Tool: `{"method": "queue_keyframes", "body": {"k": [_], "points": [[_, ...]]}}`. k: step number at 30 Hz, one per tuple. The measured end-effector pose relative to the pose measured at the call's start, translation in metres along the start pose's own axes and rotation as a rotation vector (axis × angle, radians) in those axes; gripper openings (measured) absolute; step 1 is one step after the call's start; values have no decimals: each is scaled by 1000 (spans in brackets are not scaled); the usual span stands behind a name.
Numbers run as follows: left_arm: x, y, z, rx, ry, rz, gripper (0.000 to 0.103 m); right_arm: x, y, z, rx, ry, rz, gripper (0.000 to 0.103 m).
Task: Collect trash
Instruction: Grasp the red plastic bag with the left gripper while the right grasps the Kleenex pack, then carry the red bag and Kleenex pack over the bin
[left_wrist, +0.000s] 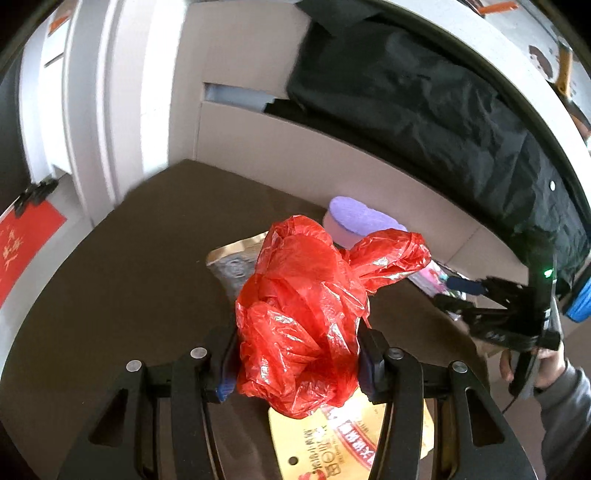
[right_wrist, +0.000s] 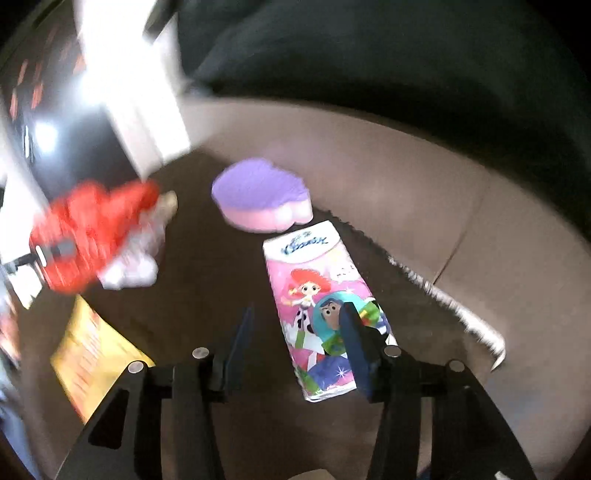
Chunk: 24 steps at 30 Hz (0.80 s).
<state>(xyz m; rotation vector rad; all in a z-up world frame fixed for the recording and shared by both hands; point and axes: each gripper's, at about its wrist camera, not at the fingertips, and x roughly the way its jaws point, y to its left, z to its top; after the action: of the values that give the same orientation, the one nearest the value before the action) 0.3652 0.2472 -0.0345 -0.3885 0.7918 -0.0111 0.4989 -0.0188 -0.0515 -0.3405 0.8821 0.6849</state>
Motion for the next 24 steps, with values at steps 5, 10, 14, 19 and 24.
{"method": "queue_keyframes", "body": {"k": [5,10,14,19,24], "points": [[-3,-10,1,39,-9,9,52,13,15,9,-119,43,-174,43],[-4,-14,-4,57,-1,7,52,20,5,20,-120,48,-200,42],[-8,-19,-4,71,-26,31,52,24,-2,29,-96,49,-160,43],[-19,-26,-5,76,-55,74,52,25,-13,36,-13,62,-96,39],[-33,-36,-11,89,-69,72,52,-11,-7,20,33,3,-78,19]]}}
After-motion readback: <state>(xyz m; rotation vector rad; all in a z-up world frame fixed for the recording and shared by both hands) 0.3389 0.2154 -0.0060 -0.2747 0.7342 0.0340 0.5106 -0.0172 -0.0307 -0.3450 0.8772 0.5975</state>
